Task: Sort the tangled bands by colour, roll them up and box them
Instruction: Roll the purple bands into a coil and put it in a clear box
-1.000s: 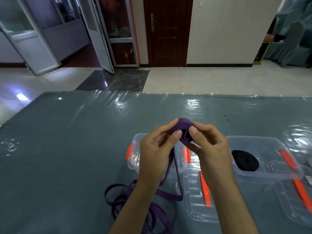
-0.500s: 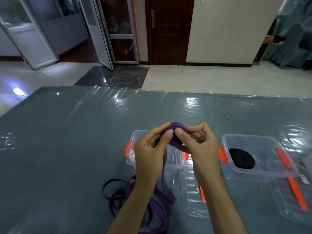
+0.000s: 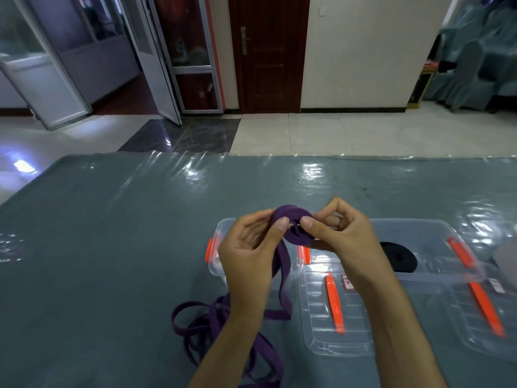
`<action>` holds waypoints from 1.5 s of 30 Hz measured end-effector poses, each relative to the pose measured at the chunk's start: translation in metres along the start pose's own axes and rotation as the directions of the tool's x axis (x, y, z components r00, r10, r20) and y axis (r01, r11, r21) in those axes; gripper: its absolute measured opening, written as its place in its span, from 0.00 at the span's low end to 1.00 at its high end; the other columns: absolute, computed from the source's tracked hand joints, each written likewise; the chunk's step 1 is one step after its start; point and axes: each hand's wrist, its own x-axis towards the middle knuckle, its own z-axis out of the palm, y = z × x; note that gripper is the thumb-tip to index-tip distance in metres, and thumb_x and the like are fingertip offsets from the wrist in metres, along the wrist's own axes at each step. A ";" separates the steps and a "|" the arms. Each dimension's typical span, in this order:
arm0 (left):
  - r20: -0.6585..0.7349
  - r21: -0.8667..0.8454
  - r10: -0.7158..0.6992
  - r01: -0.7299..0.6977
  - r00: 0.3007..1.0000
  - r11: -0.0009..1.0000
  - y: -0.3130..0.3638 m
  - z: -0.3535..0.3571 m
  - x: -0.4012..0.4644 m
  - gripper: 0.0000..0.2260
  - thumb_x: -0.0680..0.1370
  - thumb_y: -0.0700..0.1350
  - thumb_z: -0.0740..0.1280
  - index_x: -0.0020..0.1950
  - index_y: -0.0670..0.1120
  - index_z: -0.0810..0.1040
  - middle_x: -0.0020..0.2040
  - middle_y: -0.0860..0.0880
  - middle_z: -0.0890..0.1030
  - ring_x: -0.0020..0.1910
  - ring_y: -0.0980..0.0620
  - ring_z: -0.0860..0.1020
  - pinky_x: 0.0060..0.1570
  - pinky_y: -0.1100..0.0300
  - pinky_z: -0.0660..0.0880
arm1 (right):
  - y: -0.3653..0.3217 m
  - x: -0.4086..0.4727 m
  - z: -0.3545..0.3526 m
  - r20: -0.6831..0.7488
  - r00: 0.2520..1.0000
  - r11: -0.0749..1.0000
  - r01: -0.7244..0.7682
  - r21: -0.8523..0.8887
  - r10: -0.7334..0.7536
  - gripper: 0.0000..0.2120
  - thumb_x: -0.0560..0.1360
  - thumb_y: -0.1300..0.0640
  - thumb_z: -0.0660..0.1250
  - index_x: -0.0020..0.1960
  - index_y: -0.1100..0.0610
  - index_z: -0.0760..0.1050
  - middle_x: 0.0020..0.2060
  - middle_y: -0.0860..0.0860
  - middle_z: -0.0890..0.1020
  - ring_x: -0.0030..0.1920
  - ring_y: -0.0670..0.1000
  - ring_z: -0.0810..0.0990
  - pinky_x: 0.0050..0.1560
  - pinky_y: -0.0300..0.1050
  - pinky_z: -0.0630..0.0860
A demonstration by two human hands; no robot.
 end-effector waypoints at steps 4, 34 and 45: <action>0.026 -0.034 -0.061 0.062 0.998 0.998 -0.002 0.007 -0.009 0.10 0.75 0.46 0.78 0.56 0.49 0.87 0.56 0.50 0.88 0.58 0.52 0.87 0.58 0.60 0.82 | -0.004 -0.003 -0.005 -0.029 0.996 0.996 0.089 -0.020 -0.090 0.14 0.69 0.57 0.80 0.54 0.53 0.84 0.46 0.58 0.89 0.47 0.58 0.89 0.47 0.46 0.85; 0.194 -0.033 -0.045 0.053 0.980 0.998 0.012 -0.021 0.024 0.13 0.72 0.43 0.81 0.55 0.45 0.89 0.52 0.45 0.89 0.53 0.45 0.88 0.53 0.60 0.84 | 0.010 -0.010 0.011 -0.052 0.987 0.989 0.151 -0.004 -0.151 0.14 0.70 0.60 0.79 0.52 0.60 0.78 0.47 0.56 0.89 0.48 0.54 0.89 0.48 0.42 0.84; 0.259 -0.033 -0.005 0.014 0.966 0.999 0.011 -0.021 0.026 0.11 0.76 0.43 0.79 0.58 0.47 0.88 0.54 0.45 0.89 0.56 0.45 0.87 0.56 0.57 0.83 | 0.010 -0.017 0.001 0.001 0.990 0.989 0.141 -0.042 -0.142 0.16 0.72 0.63 0.77 0.56 0.62 0.78 0.49 0.58 0.88 0.50 0.60 0.89 0.49 0.53 0.87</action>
